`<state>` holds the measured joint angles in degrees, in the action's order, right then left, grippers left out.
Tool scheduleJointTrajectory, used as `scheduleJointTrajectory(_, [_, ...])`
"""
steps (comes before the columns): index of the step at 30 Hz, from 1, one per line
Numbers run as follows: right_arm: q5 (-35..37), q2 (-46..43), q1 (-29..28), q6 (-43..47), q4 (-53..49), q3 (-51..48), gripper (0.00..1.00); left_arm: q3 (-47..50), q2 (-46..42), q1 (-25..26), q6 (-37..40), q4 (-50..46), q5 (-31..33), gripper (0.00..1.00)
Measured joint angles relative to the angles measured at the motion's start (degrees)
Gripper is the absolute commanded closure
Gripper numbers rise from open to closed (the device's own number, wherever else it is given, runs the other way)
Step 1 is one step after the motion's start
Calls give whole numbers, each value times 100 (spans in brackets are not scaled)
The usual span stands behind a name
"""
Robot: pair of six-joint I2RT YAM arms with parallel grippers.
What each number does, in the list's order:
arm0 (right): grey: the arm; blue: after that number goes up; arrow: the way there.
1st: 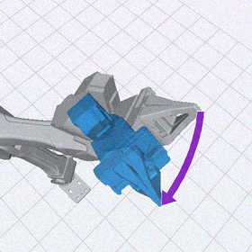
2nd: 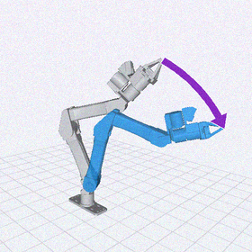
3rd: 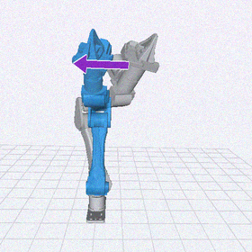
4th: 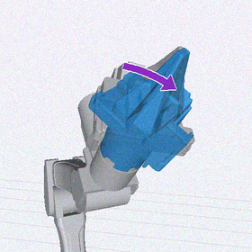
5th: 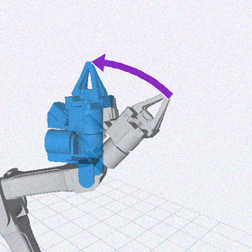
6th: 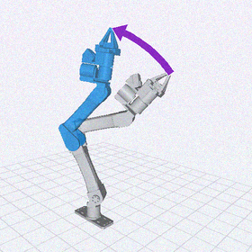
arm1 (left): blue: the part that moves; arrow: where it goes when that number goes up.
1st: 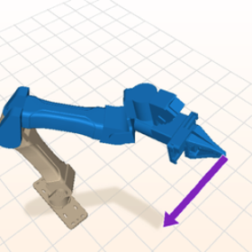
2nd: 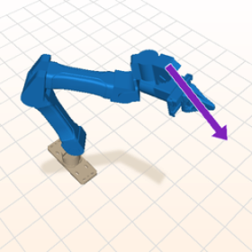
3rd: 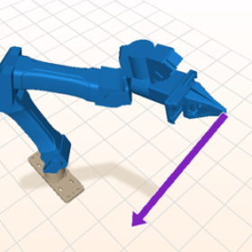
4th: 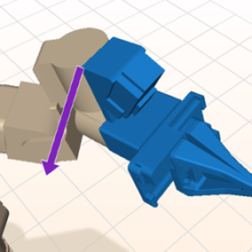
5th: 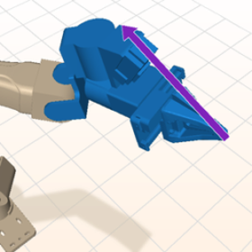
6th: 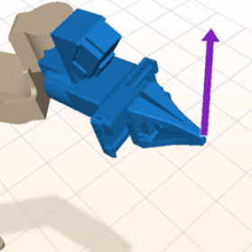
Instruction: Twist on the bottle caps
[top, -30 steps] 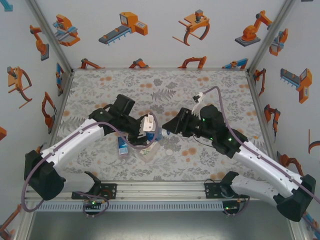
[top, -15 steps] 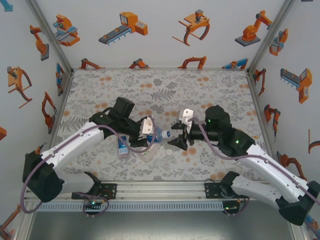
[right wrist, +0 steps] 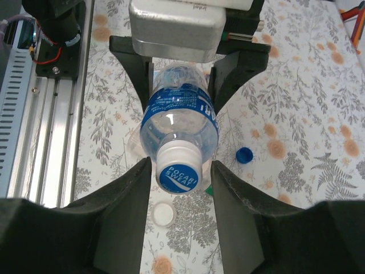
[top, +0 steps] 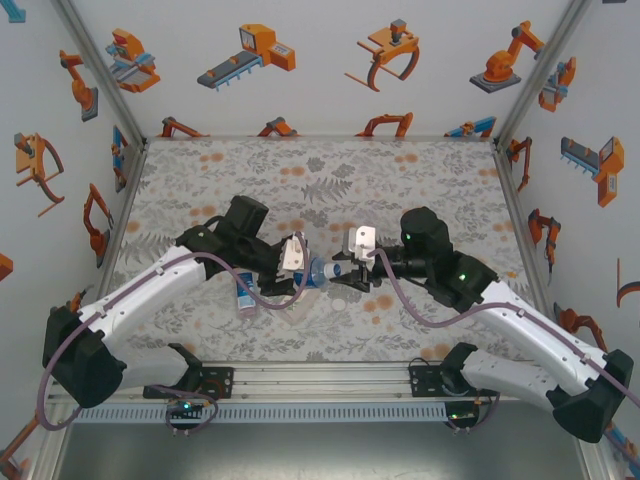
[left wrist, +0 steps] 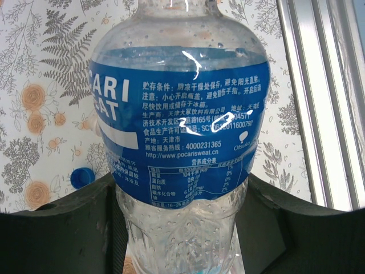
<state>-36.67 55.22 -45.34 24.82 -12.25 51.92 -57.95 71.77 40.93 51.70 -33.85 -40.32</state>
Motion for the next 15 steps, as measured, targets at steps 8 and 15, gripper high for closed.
scheduleJointTrajectory(8, [0, 0, 0, -37, 74, -35, 58, 0, -4, 0, 0, 0, -9, 100])
scheduleJointTrajectory(15, [13, -7, -2, -37, 70, -70, 58, 0, -24, 0, 0, 0, -17, 100])
